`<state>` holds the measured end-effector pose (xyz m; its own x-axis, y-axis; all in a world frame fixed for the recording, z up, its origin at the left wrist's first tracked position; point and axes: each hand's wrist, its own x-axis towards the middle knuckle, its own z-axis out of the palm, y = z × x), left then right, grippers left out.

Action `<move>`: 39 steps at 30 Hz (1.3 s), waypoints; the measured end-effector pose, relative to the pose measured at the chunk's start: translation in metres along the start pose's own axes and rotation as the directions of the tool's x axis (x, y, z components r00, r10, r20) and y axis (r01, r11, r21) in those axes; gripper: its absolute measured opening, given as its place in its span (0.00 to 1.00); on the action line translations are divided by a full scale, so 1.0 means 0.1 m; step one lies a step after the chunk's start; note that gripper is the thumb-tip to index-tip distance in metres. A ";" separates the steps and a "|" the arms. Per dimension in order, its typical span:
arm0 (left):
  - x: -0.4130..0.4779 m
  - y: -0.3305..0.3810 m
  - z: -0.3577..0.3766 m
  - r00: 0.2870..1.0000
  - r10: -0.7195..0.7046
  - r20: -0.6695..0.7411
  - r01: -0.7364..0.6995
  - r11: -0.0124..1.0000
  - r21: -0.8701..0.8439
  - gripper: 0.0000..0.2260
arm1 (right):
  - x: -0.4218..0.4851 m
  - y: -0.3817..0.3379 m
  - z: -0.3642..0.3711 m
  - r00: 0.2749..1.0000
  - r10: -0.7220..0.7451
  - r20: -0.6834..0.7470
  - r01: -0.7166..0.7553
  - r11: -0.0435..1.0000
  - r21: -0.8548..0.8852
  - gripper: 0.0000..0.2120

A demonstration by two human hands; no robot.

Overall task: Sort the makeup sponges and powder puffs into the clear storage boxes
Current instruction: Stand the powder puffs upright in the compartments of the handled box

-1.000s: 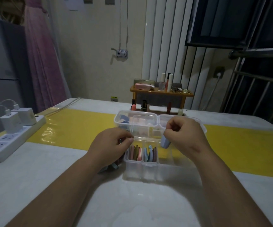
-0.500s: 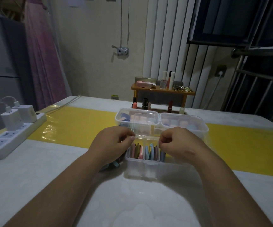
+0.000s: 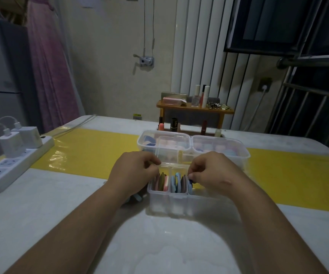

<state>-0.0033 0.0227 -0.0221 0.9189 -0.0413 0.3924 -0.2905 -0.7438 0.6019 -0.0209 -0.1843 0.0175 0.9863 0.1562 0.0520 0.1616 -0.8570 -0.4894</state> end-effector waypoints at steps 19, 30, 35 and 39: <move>0.04 -0.13 -0.13 0.984 -0.136 -0.117 0.110 0.971 -0.211 0.15 | 0.02 0.08 -0.02 0.992 -0.088 -0.092 0.102 0.982 0.160 0.09; 0.11 -0.28 -0.20 0.983 -0.184 0.023 0.176 0.965 0.193 0.09 | 0.05 0.10 0.13 0.963 -0.164 -0.214 0.203 0.963 0.178 0.09; 0.11 -0.32 -0.21 0.988 -0.117 0.097 0.095 0.974 0.204 0.08 | 0.07 0.09 0.14 0.957 -0.177 -0.228 0.219 0.960 0.172 0.09; 0.12 -0.36 -0.20 0.993 -0.046 0.112 0.022 0.978 0.206 0.05 | 0.07 0.10 0.15 0.959 -0.174 -0.223 0.215 0.962 0.171 0.09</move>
<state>0.0126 0.0622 -0.0248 0.9555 -0.0816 0.2836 -0.2088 -0.8661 0.4542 -0.0124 -0.1845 -0.0006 0.9249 0.1898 0.3294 0.3616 -0.7067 -0.6081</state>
